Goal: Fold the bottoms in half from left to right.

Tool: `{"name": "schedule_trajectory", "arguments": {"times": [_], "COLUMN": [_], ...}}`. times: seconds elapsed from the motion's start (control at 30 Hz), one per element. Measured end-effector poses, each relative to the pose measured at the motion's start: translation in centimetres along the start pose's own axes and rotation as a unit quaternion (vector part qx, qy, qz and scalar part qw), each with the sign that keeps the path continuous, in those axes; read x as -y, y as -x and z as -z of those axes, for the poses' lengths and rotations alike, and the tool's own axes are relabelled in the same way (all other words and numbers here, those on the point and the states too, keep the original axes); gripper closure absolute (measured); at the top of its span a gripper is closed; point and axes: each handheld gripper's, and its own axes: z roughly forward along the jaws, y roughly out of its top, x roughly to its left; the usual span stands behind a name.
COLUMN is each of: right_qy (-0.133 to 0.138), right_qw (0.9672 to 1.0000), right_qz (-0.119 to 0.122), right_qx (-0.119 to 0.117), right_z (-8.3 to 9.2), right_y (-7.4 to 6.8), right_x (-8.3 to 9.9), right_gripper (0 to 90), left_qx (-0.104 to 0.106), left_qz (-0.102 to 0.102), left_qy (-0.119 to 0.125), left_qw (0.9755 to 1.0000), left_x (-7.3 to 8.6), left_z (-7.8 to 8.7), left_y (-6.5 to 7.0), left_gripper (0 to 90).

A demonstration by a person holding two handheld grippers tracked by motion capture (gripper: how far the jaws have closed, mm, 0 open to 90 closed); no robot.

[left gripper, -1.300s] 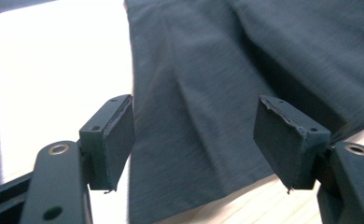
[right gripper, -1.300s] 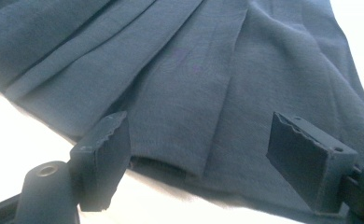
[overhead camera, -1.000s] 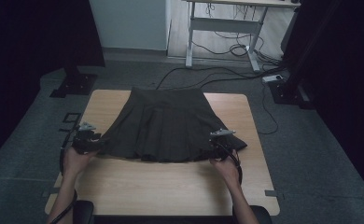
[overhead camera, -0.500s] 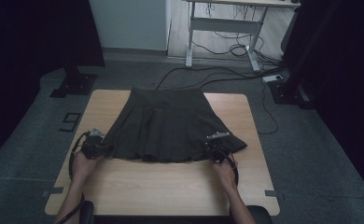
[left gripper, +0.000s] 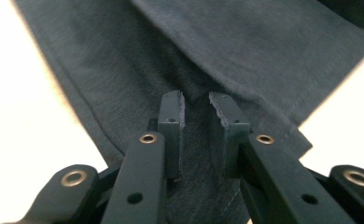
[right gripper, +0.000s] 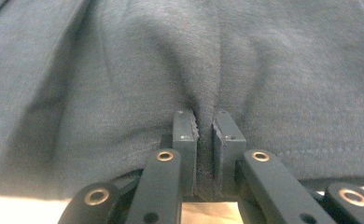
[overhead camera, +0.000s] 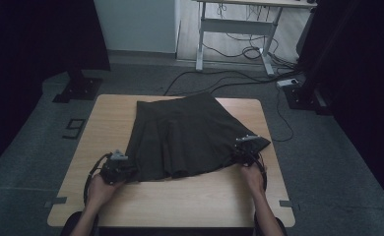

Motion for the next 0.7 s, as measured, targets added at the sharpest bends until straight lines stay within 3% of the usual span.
{"name": "schedule_trajectory", "arguments": {"times": [0.07,0.17,0.2,0.23,0.27,0.3,0.37,0.4,0.43,0.47,0.5,0.57,0.7], "right_qy": [0.002,0.005,0.002,0.002,0.004,0.004,0.004,0.010,0.010,0.021,0.028,0.040,0.040], "right_qw": [1.0000,0.9999,1.0000,1.0000,0.9999,0.9999,0.9999,0.9998,0.9998,0.9995,0.9993,0.9986,0.9978], "right_qz": [-0.007,-0.012,-0.007,-0.007,-0.008,-0.008,-0.003,0.007,0.007,0.012,0.016,0.018,0.024], "right_qx": [0.000,-0.007,-0.002,-0.002,-0.012,-0.012,-0.015,-0.013,-0.013,-0.018,-0.021,-0.030,-0.047], "right_z": [0.0,0.1,0.4,0.4,1.1,1.1,2.2,3.7,3.7,5.1,5.6,6.1,5.0], "right_y": [0.8,1.3,1.2,1.2,1.3,1.3,1.3,1.2,1.2,0.9,0.7,0.2,-0.8], "right_x": [0.1,0.2,0.3,0.3,0.3,0.3,0.1,-0.3,-0.3,-0.8,-1.1,-1.7,-2.6], "right_gripper": [81.8,76.6,62.4,62.4,50.7,50.7,42.4,37.0,37.0,35.5,35.0,34.8,36.9], "left_qx": [0.003,0.019,0.028,0.029,0.030,0.030,0.021,-0.001,-0.001,-0.012,-0.012,-0.017,-0.021], "left_qz": [-0.012,-0.007,-0.001,0.005,0.008,0.008,0.005,0.000,0.000,0.010,0.010,0.037,0.043], "left_qy": [0.001,0.003,0.008,0.016,0.033,0.033,0.040,0.036,0.036,0.042,0.042,0.046,0.036], "left_qw": [0.9999,0.9998,0.9996,0.9994,0.9990,0.9990,0.9990,0.9993,0.9993,0.9990,0.9990,0.9981,0.9982], "left_x": [-0.1,-0.3,-0.3,-0.4,-0.6,-0.6,-1.0,-1.5,-1.5,-2.1,-2.1,-3.0,-3.8], "left_z": [-0.2,-0.1,0.2,0.6,2.0,2.0,3.2,4.1,4.1,4.4,4.4,3.3,1.0], "left_y": [1.0,0.7,0.5,0.2,-0.2,-0.2,-0.8,-1.6,-1.6,-2.6,-2.6,-4.3,-5.1], "left_gripper": [71.5,57.0,53.4,53.4,47.1,45.6,42.5,38.9,39.0,39.1,39.7,40.8,42.0]}}
